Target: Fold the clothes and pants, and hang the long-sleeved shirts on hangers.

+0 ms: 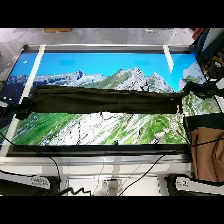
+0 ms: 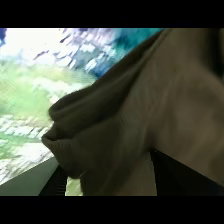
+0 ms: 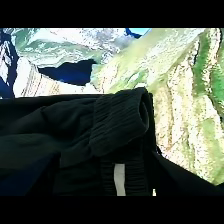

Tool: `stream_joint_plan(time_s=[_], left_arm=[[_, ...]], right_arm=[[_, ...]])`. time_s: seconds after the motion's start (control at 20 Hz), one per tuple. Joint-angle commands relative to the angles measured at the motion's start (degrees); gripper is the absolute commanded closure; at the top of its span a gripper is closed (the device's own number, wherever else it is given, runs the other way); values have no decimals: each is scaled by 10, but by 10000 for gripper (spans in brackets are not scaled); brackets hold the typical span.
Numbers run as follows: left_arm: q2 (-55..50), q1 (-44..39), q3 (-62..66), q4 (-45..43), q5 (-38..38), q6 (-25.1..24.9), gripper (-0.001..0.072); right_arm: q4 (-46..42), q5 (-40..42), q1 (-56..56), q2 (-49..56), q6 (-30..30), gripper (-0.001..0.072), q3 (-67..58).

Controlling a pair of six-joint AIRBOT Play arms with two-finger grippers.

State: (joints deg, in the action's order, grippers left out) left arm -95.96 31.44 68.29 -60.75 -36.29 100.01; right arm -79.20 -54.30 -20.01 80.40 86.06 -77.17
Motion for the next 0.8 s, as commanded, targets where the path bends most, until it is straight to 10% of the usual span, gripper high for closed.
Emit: stream_joint_plan(time_s=[0.0, 0.15, 0.3, 0.35, 0.5, 0.75], left_arm=[[-18, -11, -1, 23, 50, -31, 162], [-18, -34, 1, 23, 98, -62, 185], [-15, -52, 7, 23, 123, -64, 634], [-12, -56, 12, 23, 125, -64, 685], [15, -61, 35, 23, 124, -75, 685], [110, -67, 69, 23, 110, -136, 685]], right_arm=[[-26, 1, 0, -3, -2, 83, -3], [-31, 1, 0, -3, -2, 83, -3], [-26, -6, 1, -3, -2, 83, -3], [-21, -10, 1, -3, -3, 84, -3], [15, -16, 10, -3, -3, 105, -3], [61, 117, 116, -3, -1, 449, -3]])
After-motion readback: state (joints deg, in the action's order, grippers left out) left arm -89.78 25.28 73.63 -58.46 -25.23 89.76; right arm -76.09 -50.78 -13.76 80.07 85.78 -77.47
